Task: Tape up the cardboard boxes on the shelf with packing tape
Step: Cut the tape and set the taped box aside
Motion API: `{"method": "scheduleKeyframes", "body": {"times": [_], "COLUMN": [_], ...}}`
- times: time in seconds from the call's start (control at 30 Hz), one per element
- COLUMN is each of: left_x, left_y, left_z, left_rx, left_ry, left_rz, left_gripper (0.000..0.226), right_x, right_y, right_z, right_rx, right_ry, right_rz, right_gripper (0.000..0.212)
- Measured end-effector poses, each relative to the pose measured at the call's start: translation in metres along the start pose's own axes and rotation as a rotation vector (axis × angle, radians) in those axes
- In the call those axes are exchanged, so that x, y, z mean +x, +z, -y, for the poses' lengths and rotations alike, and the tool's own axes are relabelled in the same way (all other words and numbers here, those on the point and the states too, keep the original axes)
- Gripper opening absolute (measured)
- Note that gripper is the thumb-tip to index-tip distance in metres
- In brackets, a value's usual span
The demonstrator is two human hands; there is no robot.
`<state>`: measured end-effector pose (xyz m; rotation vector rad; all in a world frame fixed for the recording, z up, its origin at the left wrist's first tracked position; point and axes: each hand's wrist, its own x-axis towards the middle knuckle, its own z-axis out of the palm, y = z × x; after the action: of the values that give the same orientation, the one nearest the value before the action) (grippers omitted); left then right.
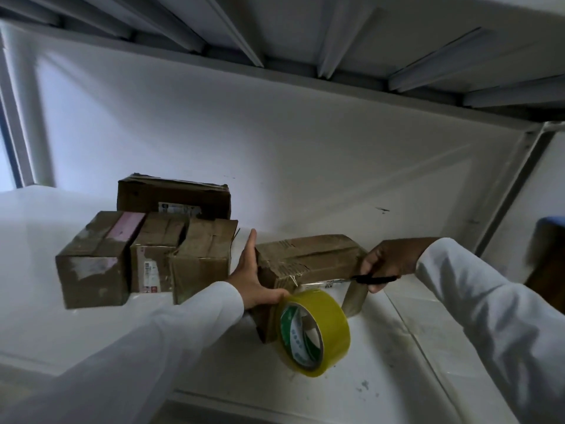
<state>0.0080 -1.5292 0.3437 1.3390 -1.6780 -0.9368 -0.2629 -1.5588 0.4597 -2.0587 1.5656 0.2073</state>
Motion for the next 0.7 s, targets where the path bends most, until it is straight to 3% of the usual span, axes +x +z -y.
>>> {"method": "scheduleKeyframes", "body": {"times": [0.1,0.2,0.27,0.37,0.47,0.57,0.63,0.7], "left_x": [0.001,0.002,0.002,0.001,0.000,0.000,0.000,-0.002], "left_y": [-0.001,-0.002,-0.002,-0.001,0.000,-0.001,0.000,0.001], "left_z": [-0.001,0.000,0.001,0.001,-0.001,0.000,-0.001,-0.002], "left_rx": [0.002,-0.010,-0.016,-0.011,-0.005,-0.011,-0.008,-0.002], "left_ry": [0.000,0.007,0.002,0.003,0.003,-0.007,-0.009,-0.007], "left_rz": [0.003,0.008,0.012,0.011,0.005,0.002,0.001,-0.005], "left_gripper": [0.131,0.131,0.131,0.130,0.129,0.129,0.129,0.129], "right_x": [-0.004,-0.012,-0.025,-0.045,-0.045,-0.036,-0.032,-0.029], "right_y": [0.001,0.003,0.002,0.010,0.046,0.087,0.095,0.093], "right_z": [0.004,0.005,-0.003,-0.031,-0.053,-0.060,-0.054,-0.038], "right_rx": [0.074,-0.055,-0.104,0.113,-0.085,-0.180,-0.102,0.004], "right_ry": [-0.048,0.026,0.096,0.157,0.301,0.396,0.414,0.327], "right_rz": [-0.029,0.092,0.114,0.030,0.150,0.210,0.014,-0.336], "right_gripper": [0.014,0.008,0.015,0.034,0.006,0.006,0.017,0.003]}}
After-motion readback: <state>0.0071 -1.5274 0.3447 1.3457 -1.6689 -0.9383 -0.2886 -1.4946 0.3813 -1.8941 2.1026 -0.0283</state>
